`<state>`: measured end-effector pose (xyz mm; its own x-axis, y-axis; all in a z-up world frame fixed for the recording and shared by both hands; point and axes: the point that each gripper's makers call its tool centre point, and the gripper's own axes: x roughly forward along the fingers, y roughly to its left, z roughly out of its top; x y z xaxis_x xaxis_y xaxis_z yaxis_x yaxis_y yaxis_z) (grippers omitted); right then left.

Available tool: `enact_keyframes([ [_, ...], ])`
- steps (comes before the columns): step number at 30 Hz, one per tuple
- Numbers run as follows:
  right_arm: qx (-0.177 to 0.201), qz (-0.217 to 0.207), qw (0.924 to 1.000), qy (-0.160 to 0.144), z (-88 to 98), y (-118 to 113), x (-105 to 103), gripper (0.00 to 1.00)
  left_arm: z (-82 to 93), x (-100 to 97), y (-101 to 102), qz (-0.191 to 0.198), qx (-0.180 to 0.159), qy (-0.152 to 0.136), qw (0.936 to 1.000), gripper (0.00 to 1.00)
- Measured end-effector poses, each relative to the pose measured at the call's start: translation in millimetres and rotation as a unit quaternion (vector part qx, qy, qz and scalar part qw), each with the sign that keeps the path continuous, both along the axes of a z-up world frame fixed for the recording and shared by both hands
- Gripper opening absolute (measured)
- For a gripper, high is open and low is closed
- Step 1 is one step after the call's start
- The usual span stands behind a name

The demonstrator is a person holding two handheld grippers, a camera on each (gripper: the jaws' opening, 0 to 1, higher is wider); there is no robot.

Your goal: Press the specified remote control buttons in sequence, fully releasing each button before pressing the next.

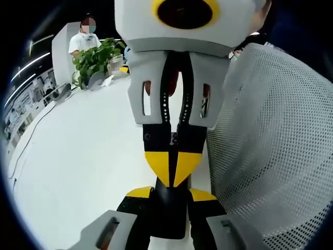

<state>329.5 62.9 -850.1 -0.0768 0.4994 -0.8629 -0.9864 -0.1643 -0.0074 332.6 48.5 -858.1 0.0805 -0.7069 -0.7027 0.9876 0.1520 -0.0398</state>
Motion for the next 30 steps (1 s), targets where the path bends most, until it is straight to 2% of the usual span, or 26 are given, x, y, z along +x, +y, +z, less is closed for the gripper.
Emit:
enact_keyframes([
  [6,-0.009,0.017,0.9997,-0.014,-0.7,1.4,-0.2,0.00,0.6,-0.3,-0.2,-0.003,0.001,-0.002,1.0000,0.26],
  [13,-0.001,0.017,0.9996,-0.020,-1.1,3.4,0.5,0.00,0.4,-0.1,-0.2,-0.006,0.005,-0.002,1.0000,0.26],
  [22,0.020,-0.021,0.9996,0.004,0.5,0.6,2.5,0.00,-0.2,0.1,-0.1,-0.004,0.005,-0.001,1.0000,0.26],
  [27,0.018,-0.029,0.9994,-0.004,0.6,-11.1,2.7,0.00,0.1,0.0,-0.1,-0.006,0.004,-0.001,1.0000,0.26],
  [30,0.026,-0.040,0.9989,-0.006,0.8,-20.2,3.0,0.04,0.1,-0.2,0.1,-0.009,0.006,-0.002,0.9999,0.26],
])
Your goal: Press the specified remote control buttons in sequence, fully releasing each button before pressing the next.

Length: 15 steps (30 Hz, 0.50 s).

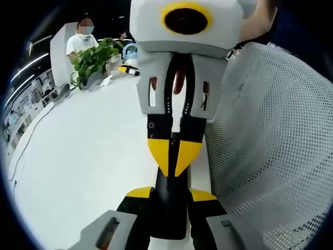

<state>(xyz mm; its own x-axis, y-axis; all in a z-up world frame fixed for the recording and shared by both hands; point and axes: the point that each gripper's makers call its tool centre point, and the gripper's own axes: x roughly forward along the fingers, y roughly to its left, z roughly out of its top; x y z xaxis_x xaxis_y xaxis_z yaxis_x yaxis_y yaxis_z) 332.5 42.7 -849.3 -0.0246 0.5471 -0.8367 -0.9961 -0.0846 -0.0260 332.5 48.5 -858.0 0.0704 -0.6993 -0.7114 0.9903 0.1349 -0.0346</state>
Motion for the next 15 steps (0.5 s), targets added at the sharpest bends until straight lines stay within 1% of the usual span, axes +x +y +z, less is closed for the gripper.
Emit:
enact_keyframes([
  [1,0.002,-0.002,1.0000,0.002,0.1,-2.1,-0.3,0.03,-0.1,0.0,0.1,0.000,0.001,0.000,1.0000,0.26],
  [2,0.007,-0.015,0.9998,0.008,0.6,-3.7,0.2,0.05,0.0,-0.2,0.1,-0.002,0.002,-0.001,1.0000,0.26],
  [3,0.005,-0.020,0.9998,0.006,0.4,-6.9,1.6,0.07,0.0,-0.3,0.0,-0.004,0.003,-0.001,1.0000,0.26],
  [5,0.002,-0.029,0.9995,0.013,0.1,-11.8,0.8,0.09,-0.3,-0.4,0.0,-0.006,0.005,-0.002,1.0000,0.26],
  [10,0.006,-0.047,0.9988,0.010,-0.6,-20.7,1.4,0.17,-0.8,-0.4,0.3,-0.009,0.008,-0.001,0.9999,0.26],
  [11,0.014,-0.059,0.9982,0.001,-0.2,-20.4,5.2,0.19,-0.8,-0.4,0.3,-0.009,0.008,-0.001,0.9999,0.26],
  [12,0.016,-0.060,0.9981,0.000,-0.4,-20.9,5.5,0.21,-0.8,-0.5,0.4,-0.011,0.009,-0.002,0.9999,0.26],
  [14,0.011,-0.055,0.9983,0.014,-1.8,-22.6,1.3,0.23,-0.6,-0.5,0.3,-0.013,0.011,-0.002,0.9999,0.26],
  [15,0.016,-0.058,0.9981,0.010,-1.7,-22.2,2.6,0.24,-0.7,-0.6,0.3,-0.013,0.011,-0.002,0.9999,0.26],
])
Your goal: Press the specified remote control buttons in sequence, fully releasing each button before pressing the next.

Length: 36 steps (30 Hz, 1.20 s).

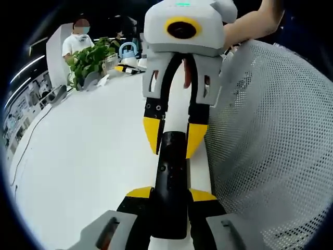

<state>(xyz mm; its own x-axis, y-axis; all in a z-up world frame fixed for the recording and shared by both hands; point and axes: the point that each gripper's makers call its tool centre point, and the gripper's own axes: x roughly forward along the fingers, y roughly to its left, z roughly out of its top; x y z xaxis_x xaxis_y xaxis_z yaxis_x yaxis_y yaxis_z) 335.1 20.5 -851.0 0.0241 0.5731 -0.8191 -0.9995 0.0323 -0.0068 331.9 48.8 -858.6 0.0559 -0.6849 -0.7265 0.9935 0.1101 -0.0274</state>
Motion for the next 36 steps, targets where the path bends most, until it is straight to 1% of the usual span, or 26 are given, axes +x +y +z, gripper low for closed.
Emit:
enact_keyframes([
  [1,-0.001,-0.001,1.0000,0.001,-0.1,-0.2,-0.1,0.26,0.0,0.0,0.0,0.000,0.000,0.000,1.0000,0.26],
  [2,-0.013,0.000,0.9999,-0.001,-2.8,-3.9,-0.6,0.28,-0.1,0.0,0.0,0.000,0.001,0.000,1.0000,0.26],
  [3,-0.018,0.000,0.9998,-0.005,-4.5,-5.6,0.0,0.28,-0.1,0.1,0.0,0.000,0.001,0.000,1.0000,0.26],
  [7,-0.021,-0.002,0.9998,0.004,-9.7,-9.2,-0.7,0.27,-0.2,0.3,0.0,0.000,0.003,0.000,1.0000,0.26],
  [13,-0.028,0.003,0.9996,0.002,-12.8,-9.5,-0.8,0.27,-0.1,0.0,-0.5,-0.002,0.013,-0.002,0.9999,0.26],
  [15,-0.024,-0.002,0.9997,0.006,-12.4,-7.8,0.2,0.26,-0.1,0.1,-0.3,-0.001,0.012,-0.002,0.9999,0.26],
  [17,-0.028,0.000,0.9996,0.004,-11.7,-7.3,0.1,0.26,-0.1,0.1,-0.3,0.002,0.010,-0.002,0.9999,0.26],
  [20,-0.033,0.001,0.9994,0.000,-12.1,-7.2,-0.9,0.26,-0.1,-0.1,-0.4,-0.003,0.014,-0.005,0.9999,0.26],
  [23,-0.032,-0.006,0.9995,0.004,-11.9,-7.7,-0.5,0.26,0.1,-0.4,-0.5,-0.004,0.012,-0.005,0.9999,0.26],
  [28,-0.031,-0.017,0.9993,0.009,-11.8,-7.4,-0.5,0.26,-0.3,-0.8,-0.5,-0.006,0.021,-0.007,0.9997,0.26],
  [32,-0.036,-0.021,0.9991,0.007,-12.0,-7.5,-0.9,0.26,-0.1,-0.8,-0.4,-0.003,0.022,-0.005,0.9997,0.26],
  [36,-0.049,-0.017,0.9986,0.010,-12.4,-6.8,-0.2,0.26,-0.5,-0.3,-0.3,-0.003,0.017,-0.005,0.9998,0.26],
])
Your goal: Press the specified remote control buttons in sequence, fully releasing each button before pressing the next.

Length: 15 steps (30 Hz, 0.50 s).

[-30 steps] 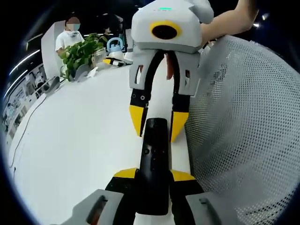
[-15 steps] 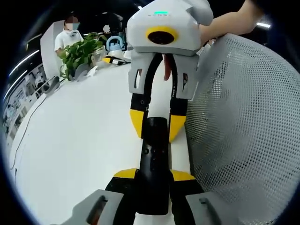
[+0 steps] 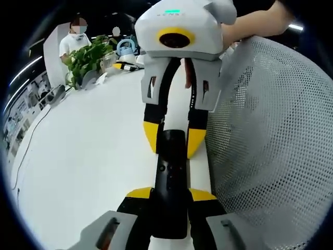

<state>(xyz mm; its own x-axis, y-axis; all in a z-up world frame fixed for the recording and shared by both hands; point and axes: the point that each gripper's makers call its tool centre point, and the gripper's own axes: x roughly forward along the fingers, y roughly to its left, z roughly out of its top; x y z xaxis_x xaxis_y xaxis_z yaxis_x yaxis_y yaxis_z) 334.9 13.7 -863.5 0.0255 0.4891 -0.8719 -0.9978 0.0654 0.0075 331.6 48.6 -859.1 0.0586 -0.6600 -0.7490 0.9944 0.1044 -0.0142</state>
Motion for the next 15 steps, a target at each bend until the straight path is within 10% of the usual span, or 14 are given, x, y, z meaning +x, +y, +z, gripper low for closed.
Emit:
enact_keyframes([
  [15,-0.028,-0.001,0.9996,0.003,-1.0,-1.6,0.6,0.25,-0.4,1.2,-0.4,0.004,0.010,0.002,0.9999,0.26],
])
